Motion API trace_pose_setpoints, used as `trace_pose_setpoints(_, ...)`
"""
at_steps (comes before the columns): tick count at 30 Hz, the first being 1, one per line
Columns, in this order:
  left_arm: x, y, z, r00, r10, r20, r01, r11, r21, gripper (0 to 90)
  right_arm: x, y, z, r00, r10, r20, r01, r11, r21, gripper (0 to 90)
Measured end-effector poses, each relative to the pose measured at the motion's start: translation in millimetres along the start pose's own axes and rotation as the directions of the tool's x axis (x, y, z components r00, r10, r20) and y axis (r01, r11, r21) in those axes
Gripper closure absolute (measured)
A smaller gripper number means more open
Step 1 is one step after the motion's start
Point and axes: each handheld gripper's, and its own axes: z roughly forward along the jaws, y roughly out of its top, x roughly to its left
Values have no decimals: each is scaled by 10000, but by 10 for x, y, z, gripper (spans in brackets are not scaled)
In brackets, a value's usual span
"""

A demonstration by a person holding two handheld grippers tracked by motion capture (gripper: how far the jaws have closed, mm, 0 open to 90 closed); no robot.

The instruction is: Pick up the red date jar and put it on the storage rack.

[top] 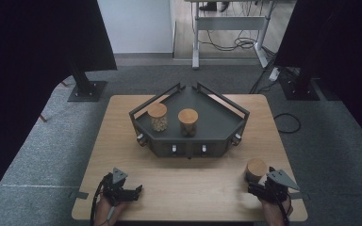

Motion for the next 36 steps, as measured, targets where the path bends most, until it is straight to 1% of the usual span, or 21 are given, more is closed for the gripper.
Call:
trace_pose_setpoints(19, 0, 0, 0, 10000, 4, 2, -4, 10000, 0, 0, 3, 45, 121, 10000, -22, 54, 22, 10000, -9, 60)
trace_pose_setpoints(27, 1, 0, 0, 10000, 5, 1, -5, 10000, 2, 0, -2, 64, 159, 10000, -5, 93, 5, 10000, 10, 75)
trace_pose_setpoints(31, 0, 0, 0, 10000, 4, 1, -4, 10000, 1, 0, -1, 78, 167, 10000, -68, 59, 67, 9999, 75, 121)
trace_pose_setpoints(36, 0, 0, 0, 10000, 3, 0, -3, 10000, 3, 0, 2, 91, 171, 9999, -115, 34, 114, 9997, 216, 207)
